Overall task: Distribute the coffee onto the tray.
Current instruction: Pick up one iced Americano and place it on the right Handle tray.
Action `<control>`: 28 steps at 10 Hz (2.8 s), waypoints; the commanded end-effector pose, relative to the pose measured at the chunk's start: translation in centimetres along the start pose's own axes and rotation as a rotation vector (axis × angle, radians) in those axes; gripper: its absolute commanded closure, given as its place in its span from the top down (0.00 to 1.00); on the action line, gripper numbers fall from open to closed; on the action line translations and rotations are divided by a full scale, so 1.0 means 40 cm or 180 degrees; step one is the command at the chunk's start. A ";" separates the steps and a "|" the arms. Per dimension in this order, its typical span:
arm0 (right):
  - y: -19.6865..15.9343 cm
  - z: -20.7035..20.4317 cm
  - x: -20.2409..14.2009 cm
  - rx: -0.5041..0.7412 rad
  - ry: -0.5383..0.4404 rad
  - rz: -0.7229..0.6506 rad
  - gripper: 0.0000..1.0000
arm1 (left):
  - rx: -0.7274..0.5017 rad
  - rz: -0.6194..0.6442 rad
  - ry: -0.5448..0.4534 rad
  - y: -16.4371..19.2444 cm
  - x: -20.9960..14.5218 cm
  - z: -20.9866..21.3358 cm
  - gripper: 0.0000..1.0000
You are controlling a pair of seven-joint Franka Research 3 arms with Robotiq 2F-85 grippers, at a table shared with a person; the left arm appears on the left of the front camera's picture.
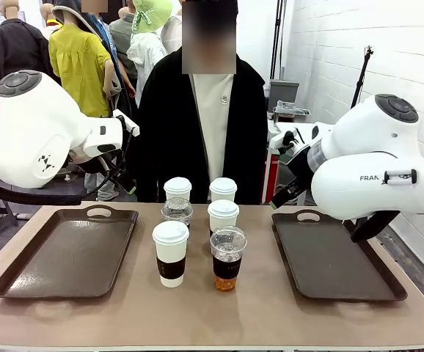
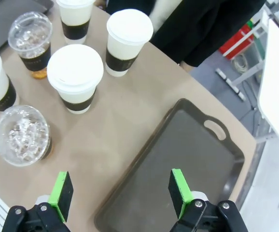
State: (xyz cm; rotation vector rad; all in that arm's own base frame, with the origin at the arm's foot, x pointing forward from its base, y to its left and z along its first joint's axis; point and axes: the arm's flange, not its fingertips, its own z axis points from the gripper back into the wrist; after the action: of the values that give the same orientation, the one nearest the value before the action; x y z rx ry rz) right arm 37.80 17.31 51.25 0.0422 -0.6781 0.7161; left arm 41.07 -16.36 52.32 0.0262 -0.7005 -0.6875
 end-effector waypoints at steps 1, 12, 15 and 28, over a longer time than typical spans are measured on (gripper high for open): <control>-0.019 0.007 -0.012 0.0294 -0.0038 0.0111 1.00 | -0.0200 -0.0220 0.0017 0.016 -0.005 0.020 1.00; -0.092 0.151 -0.056 0.0739 -0.0733 0.0217 1.00 | -0.0830 -0.0260 -0.0730 0.107 -0.055 0.171 1.00; -0.088 0.141 -0.061 0.0674 -0.0700 0.0168 1.00 | -0.0715 -0.0326 -0.0751 0.112 -0.058 0.186 1.00; -0.092 0.166 -0.045 0.0639 -0.0648 0.0172 1.00 | -0.0732 -0.0197 -0.0618 0.110 -0.040 0.196 1.00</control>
State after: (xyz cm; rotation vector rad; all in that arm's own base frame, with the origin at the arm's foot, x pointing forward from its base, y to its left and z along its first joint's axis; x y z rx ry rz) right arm 35.36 11.77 56.18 0.2818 -0.8035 0.8376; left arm 37.91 -10.43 58.52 -0.2291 -0.8096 -0.8403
